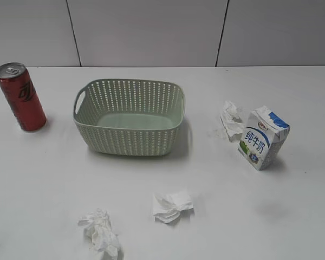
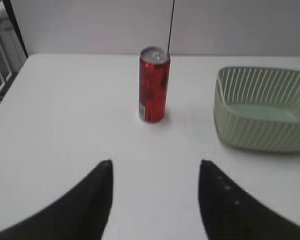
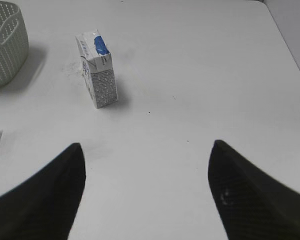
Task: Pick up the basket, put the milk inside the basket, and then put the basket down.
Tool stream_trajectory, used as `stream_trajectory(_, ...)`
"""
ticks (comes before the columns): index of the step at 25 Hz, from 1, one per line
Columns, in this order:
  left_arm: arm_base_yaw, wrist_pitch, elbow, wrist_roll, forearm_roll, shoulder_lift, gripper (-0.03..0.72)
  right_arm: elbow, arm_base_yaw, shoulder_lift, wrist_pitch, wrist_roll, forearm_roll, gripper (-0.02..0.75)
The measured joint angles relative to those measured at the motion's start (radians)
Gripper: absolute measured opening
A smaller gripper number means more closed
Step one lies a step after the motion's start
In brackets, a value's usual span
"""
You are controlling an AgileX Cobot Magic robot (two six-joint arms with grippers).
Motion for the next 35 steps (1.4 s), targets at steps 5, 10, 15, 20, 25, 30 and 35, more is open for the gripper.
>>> stream_trajectory(5, 0.000, -0.320, -0.015, 0.000, -0.010, 0.181, 0.644, 0.001, 0.000, 0.000, 0.000, 0.000, 0.000, 0.581)
stream_trajectory(10, -0.004, -0.517, -0.066, 0.000, -0.031, 0.440, 0.648, 0.001, 0.000, 0.000, 0.000, 0.000, 0.000, 0.581)
stream_trajectory(15, -0.066, -0.514, -0.268, 0.015, -0.032, 0.723, 0.645, 0.001, 0.000, 0.000, 0.000, 0.000, 0.000, 0.581)
stream_trajectory(20, -0.177, -0.305, -0.554, 0.022, -0.033, 0.996, 0.636, 0.001, 0.000, 0.000, 0.000, 0.000, 0.000, 0.581)
stream_trajectory(25, -0.278, -0.054, -0.789, 0.022, -0.035, 1.277, 0.628, 0.001, 0.000, 0.000, 0.000, 0.000, 0.000, 0.581)
stream_trajectory(30, -0.303, 0.063, -0.919, 0.012, -0.052, 1.508, 0.618, 0.001, 0.000, 0.000, 0.000, 0.000, 0.000, 0.581)
stream_trajectory(35, -0.303, 0.072, -0.969, 0.005, -0.052, 1.703, 0.609, 0.001, 0.000, 0.000, 0.000, 0.000, 0.000, 0.581)
